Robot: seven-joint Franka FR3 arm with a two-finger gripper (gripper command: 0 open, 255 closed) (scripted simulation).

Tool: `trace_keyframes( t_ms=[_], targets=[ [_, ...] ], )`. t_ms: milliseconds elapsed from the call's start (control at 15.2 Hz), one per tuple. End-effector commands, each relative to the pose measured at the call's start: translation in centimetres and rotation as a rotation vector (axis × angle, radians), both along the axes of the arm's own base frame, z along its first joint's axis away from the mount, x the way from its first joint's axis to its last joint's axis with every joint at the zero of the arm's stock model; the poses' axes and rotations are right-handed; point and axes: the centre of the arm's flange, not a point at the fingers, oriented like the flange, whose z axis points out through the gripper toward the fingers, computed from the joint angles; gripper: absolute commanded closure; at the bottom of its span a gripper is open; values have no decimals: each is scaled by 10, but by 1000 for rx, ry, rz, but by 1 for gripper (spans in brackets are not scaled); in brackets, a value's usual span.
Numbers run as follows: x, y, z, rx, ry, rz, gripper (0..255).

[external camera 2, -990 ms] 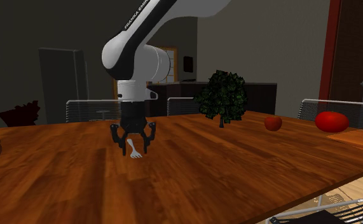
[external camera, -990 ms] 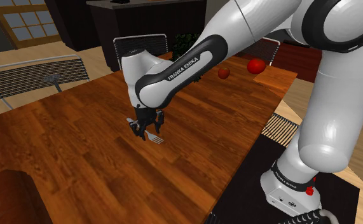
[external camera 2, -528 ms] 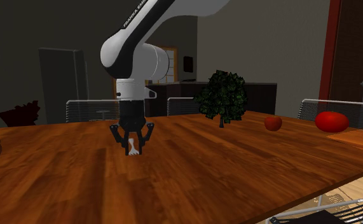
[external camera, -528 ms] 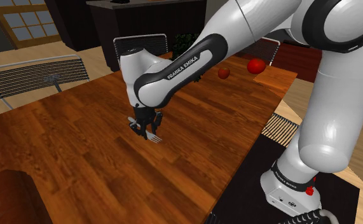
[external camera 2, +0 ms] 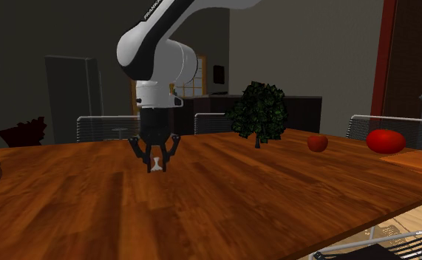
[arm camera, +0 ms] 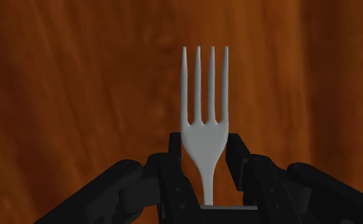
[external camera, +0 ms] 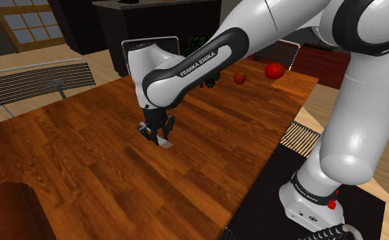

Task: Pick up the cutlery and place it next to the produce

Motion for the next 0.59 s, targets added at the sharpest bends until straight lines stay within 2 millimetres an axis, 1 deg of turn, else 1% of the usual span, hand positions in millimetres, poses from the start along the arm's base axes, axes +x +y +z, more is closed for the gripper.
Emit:
trace_keyframes(
  t_ms=[0, 528],
  targets=[
    [0, 0, 10, 0, 1, 0, 255],
    [0, 0, 53, 0, 1, 0, 255]
  ],
)
